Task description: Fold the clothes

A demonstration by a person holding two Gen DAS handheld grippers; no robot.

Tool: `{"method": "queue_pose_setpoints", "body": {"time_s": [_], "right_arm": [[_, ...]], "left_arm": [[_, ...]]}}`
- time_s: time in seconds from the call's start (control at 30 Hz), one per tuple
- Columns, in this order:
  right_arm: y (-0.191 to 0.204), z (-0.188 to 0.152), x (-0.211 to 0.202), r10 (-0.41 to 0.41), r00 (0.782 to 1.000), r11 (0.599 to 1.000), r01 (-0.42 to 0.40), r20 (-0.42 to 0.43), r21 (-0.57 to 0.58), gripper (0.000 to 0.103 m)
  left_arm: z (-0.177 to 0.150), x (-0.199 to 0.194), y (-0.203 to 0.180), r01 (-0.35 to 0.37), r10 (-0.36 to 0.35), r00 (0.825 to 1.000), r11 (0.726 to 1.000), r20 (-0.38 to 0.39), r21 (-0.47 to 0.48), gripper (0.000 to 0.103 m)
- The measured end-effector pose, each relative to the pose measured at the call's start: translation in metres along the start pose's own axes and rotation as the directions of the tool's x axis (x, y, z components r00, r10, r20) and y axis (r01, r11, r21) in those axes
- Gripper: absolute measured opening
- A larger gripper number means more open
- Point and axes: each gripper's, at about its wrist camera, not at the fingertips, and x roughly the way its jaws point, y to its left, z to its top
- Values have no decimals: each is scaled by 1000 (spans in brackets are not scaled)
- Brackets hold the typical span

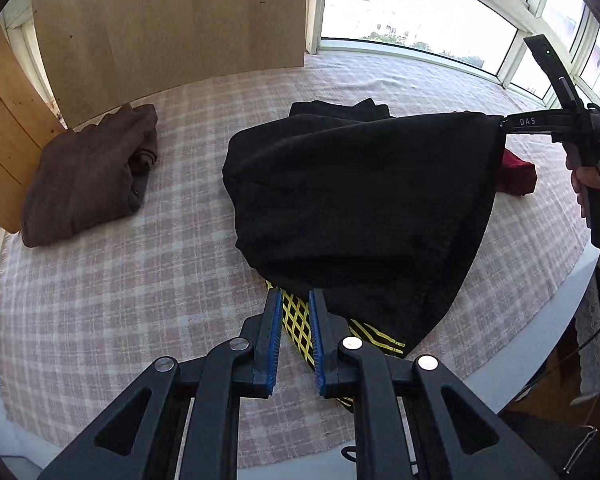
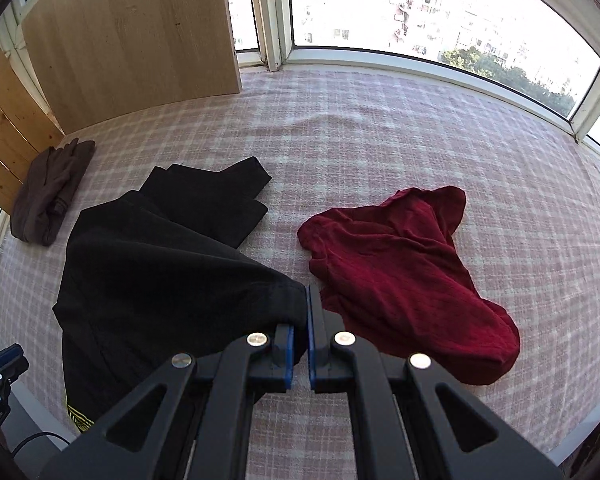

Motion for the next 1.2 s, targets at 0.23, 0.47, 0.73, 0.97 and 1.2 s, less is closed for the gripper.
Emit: {"method": "queue_pose_setpoints", "body": {"time_s": [0.23, 0.47, 0.73, 0.97, 1.2], "right_arm": [[-1, -12, 9, 11, 999, 997, -14, -37, -77, 5], [1, -18, 10, 52, 998, 992, -56, -43, -113, 5], [0, -27, 22, 75, 995, 990, -82, -67, -114, 5], [0, -28, 22, 89, 994, 989, -97, -67, -114, 5], [7, -30, 15, 91, 996, 988, -93, -28, -124, 5]], "left_arm": [[-45, 6, -29, -7, 8, 1000, 997, 5, -72, 34], [-84, 15, -41, 4, -2, 1000, 987, 13, -161, 42], [-104, 35, -43, 3, -7, 1000, 983, -23, -181, 43], [-90, 52, -42, -20, 16, 999, 987, -28, -159, 39], [-72, 30, -24, 27, -13, 998, 978, 69, -206, 10]]}}
